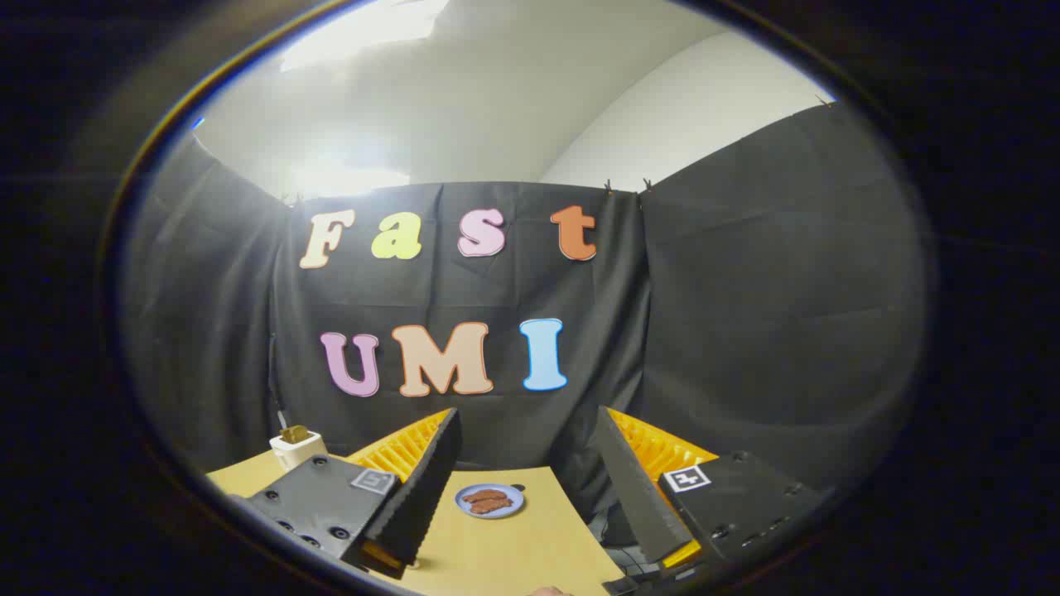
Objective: Take the bottle from table, then pour the juice into the cup, finally place the bottle on the coaster
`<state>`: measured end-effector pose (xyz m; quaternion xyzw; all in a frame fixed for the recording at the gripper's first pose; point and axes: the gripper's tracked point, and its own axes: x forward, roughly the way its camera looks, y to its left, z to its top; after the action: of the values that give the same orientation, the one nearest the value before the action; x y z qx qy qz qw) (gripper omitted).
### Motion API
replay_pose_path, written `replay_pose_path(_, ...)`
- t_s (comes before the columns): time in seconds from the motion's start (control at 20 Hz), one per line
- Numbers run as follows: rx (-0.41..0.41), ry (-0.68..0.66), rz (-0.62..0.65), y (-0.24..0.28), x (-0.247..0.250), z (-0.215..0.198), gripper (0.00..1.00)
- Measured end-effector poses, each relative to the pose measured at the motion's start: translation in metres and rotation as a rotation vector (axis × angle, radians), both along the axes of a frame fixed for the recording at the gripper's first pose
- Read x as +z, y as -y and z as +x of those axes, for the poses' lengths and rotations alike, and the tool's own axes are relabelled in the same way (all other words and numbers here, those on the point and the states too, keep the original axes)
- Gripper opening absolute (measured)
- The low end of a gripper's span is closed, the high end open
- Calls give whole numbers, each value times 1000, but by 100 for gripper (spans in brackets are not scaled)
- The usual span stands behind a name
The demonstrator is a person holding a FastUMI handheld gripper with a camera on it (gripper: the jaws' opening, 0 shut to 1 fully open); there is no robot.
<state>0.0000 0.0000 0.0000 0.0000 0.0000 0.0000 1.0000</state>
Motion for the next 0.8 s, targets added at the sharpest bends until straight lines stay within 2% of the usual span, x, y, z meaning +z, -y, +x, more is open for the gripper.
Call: replay_pose_path(0.8,8,-18,-2,-8,-4,-7,100)
